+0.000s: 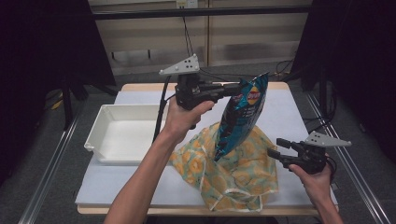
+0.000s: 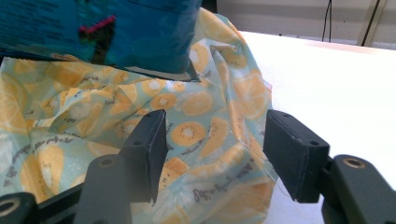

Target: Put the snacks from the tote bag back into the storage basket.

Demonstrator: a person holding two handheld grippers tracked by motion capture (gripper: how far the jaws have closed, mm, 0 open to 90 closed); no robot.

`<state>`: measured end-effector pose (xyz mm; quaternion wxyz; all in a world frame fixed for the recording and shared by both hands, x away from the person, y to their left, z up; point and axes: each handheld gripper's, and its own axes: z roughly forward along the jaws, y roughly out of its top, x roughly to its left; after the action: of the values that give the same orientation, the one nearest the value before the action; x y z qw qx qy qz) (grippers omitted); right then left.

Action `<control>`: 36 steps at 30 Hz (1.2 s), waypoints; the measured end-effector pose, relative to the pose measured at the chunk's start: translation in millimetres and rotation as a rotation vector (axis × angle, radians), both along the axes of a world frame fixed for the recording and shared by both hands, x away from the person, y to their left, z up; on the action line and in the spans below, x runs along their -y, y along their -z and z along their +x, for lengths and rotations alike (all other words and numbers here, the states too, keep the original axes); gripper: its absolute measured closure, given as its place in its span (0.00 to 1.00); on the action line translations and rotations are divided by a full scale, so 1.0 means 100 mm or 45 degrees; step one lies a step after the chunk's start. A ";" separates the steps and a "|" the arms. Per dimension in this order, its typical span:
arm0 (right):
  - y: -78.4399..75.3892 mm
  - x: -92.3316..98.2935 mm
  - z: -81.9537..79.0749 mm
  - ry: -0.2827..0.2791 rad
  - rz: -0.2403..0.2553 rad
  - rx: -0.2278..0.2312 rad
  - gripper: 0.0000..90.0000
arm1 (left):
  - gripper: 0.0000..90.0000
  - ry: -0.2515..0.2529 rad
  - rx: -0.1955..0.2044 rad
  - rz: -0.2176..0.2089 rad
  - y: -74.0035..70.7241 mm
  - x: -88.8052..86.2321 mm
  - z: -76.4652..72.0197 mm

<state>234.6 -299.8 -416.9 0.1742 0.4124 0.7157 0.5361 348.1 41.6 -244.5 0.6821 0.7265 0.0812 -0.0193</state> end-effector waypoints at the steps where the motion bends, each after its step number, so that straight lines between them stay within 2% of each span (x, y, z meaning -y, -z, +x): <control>1: 0.00 0.00 0.00 -0.002 0.000 0.000 0.44 | 1.00 0.001 0.002 0.002 -0.02 -0.02 0.01; 10: -0.03 -0.01 0.00 0.004 0.006 0.016 0.42 | 1.00 -0.022 -0.019 -0.027 -0.08 -0.21 0.05; 12: -0.04 -0.01 0.00 0.014 0.004 0.019 0.42 | 1.00 -0.035 -0.008 -0.023 -0.09 -0.26 0.05; 14: -0.04 -0.01 -0.01 0.014 0.004 0.022 0.42 | 1.00 -0.043 -0.019 -0.041 -0.08 -0.32 0.04; 19: -0.04 -0.03 -0.01 0.015 0.004 0.023 0.41 | 1.00 -0.064 -0.011 -0.036 -0.09 -0.44 0.02; 20: -0.04 -0.04 -0.01 0.010 0.000 0.025 0.41 | 1.00 -0.072 -0.019 -0.050 -0.09 -0.48 0.02; 22: -0.03 -0.04 -0.02 0.005 -0.004 0.023 0.41 | 1.00 -0.085 -0.008 -0.045 -0.09 -0.53 0.03; 36: 0.00 -0.06 0.00 -0.005 0.002 0.011 0.39 | 1.00 -0.146 -0.033 -0.088 -0.21 -0.80 0.11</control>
<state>234.2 -293.8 -417.2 0.1760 0.4087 0.7153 0.5389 358.7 122.1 -223.7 0.7057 0.6963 0.1307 0.0077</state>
